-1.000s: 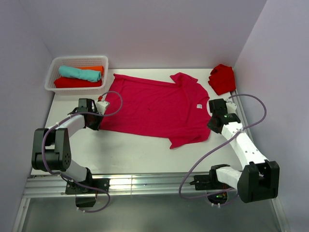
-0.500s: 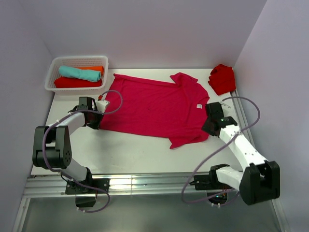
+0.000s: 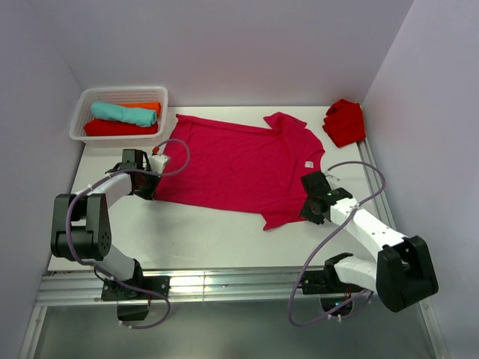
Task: Roll the t-shirts
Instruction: Fold the tshirt
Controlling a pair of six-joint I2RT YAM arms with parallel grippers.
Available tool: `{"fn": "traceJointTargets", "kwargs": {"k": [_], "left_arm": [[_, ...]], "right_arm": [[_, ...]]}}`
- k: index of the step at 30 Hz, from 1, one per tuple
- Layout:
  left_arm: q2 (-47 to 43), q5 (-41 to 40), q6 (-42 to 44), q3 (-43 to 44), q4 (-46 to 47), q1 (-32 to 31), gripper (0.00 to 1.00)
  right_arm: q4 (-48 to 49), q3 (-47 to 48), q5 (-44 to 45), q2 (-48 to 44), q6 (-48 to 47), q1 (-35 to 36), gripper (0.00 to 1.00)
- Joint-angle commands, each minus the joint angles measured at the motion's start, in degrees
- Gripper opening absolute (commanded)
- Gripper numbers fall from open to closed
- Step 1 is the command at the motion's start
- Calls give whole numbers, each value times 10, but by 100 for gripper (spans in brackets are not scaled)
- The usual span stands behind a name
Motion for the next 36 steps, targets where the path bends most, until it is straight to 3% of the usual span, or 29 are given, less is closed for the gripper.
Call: {"fn": "traceJointTargets", "kwargs": {"k": [1, 8, 15, 23, 25, 26, 30, 36], "left_arm": [[3, 3, 13, 18, -4, 5, 9], [3, 3, 17, 21, -7, 5, 9], [4, 4, 19, 21, -6, 5, 10], [7, 3, 21, 20, -5, 5, 9], [7, 3, 22, 20, -4, 5, 9], [7, 3, 23, 20, -4, 5, 10], [9, 3, 24, 21, -6, 5, 9], [3, 0, 25, 21, -8, 5, 9]], "right_arm": [[23, 5, 7, 15, 19, 8, 34], [38, 4, 2, 54, 23, 13, 36], [41, 13, 11, 87, 33, 21, 46], [39, 27, 35, 126, 43, 30, 46], [41, 27, 39, 131, 46, 33, 42], [43, 27, 42, 134, 47, 34, 33], [39, 30, 53, 146, 49, 36, 18], [2, 48, 65, 117, 43, 40, 5]]}}
